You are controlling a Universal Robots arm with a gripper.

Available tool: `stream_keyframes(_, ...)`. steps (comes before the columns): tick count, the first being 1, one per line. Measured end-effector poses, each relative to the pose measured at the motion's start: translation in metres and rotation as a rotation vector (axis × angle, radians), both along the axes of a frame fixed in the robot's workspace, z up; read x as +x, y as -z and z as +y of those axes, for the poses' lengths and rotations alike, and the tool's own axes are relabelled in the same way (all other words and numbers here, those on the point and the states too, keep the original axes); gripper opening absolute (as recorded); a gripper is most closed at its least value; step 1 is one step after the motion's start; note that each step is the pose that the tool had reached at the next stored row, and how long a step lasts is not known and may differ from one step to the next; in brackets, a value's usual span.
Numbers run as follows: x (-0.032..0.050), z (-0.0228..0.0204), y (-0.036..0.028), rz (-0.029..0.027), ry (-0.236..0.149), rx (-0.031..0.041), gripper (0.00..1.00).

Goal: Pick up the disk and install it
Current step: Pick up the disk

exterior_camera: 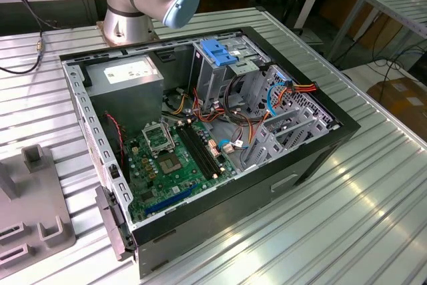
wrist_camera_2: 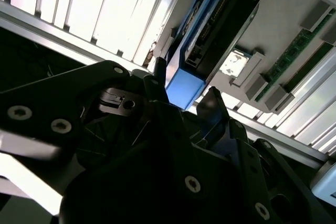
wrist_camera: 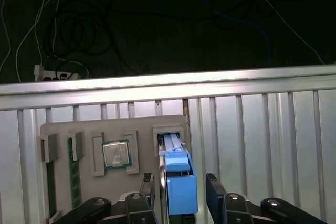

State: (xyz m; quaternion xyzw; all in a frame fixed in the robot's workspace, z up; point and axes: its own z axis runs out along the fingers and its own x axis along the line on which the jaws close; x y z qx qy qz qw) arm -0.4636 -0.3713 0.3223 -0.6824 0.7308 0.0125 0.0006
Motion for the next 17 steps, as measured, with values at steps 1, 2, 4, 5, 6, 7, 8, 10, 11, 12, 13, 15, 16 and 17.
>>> stream_keyframes(1,-0.0004,0.0001,0.0022,0.0001,0.000,0.0000,0.51)
stream_keyframes(2,-0.0008,0.0001,0.0038,0.0001,0.000,0.0000,0.51)
stream_keyframes(4,-0.0020,0.0001,0.0073,0.0000,0.000,0.0002,0.51)
stream_keyframes(5,-0.0023,0.0001,0.0091,0.0001,0.000,0.0003,0.51)
stream_keyframes(6,-0.0026,0.0001,0.0106,0.0001,0.000,0.0004,0.51)
stream_keyframes(7,-0.0028,0.0001,0.0125,0.0001,0.000,0.0005,0.51)
stream_keyframes(8,-0.0030,0.0001,0.0142,0.0002,-0.001,0.0006,0.51)
stream_keyframes(10,-0.0030,0.0001,0.0175,0.0001,-0.001,0.0008,0.51)
stream_keyframes(11,-0.0030,0.0001,0.0194,0.0000,-0.001,0.0008,0.51)
stream_keyframes(12,-0.0030,0.0001,0.0202,0.0001,-0.001,0.0008,0.51)
stream_keyframes(13,-0.0030,0.0001,0.0207,0.0002,-0.001,0.0008,0.51)
stream_keyframes(15,-0.0030,-0.0004,0.0215,0.0003,-0.001,0.0007,0.37)
stream_keyframes(16,-0.0030,-0.0005,0.0222,0.0004,-0.001,0.0005,0.37)
stream_keyframes(17,-0.0030,-0.0005,0.0231,0.0003,-0.001,0.0006,0.37)
